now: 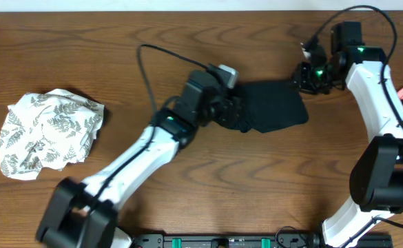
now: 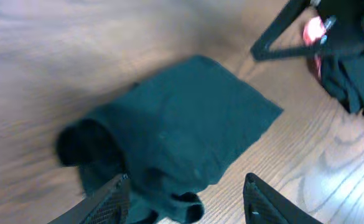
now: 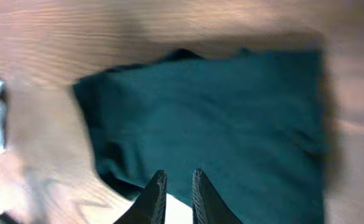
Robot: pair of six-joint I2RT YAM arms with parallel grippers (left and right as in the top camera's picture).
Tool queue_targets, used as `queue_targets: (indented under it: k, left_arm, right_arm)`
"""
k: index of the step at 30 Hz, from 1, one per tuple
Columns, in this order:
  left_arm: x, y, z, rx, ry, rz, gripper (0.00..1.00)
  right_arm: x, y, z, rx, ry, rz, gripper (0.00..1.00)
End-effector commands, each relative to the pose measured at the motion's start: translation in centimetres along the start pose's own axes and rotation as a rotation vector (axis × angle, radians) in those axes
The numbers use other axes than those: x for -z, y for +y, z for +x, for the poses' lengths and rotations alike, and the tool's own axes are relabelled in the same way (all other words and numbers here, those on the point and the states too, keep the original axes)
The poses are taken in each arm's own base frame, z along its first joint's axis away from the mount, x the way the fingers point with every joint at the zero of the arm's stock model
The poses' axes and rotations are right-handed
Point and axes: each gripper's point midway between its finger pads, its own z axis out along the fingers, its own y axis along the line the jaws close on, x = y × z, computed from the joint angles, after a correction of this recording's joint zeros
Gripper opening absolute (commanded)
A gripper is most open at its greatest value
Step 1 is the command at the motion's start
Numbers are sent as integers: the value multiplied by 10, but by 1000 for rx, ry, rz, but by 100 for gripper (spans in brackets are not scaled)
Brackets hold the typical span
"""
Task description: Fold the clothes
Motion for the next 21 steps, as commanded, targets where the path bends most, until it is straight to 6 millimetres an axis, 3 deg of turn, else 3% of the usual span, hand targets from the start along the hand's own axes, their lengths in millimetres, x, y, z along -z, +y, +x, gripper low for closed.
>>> queue_targets:
  k: [1, 3, 5, 8, 11, 15, 21]
  left_arm:
    - [-30, 1, 23, 10, 64, 11, 57]
    - [-47, 8, 40, 17, 101, 5, 57]
    - [-57, 15, 55, 29, 140, -8, 56]
    - [-66, 28, 70, 48, 179, -29, 56]
    - [-67, 36, 73, 58, 186, -45, 56]
    - [-66, 44, 73, 19, 186, -75, 56]
    - [-65, 49, 76, 17, 199, -107, 56]
  right_arm:
    - [0, -24, 1, -35, 7, 98, 32]
    - [1, -32, 4, -47, 17, 132, 59]
    - [3, -37, 6, -60, 26, 142, 78]
    - [6, -46, 6, -78, 25, 157, 88]
    - [10, -55, 6, -86, 19, 161, 93]
    - [11, -64, 8, -64, 31, 160, 90]
    - [-17, -72, 17, -65, 112, 110, 82]
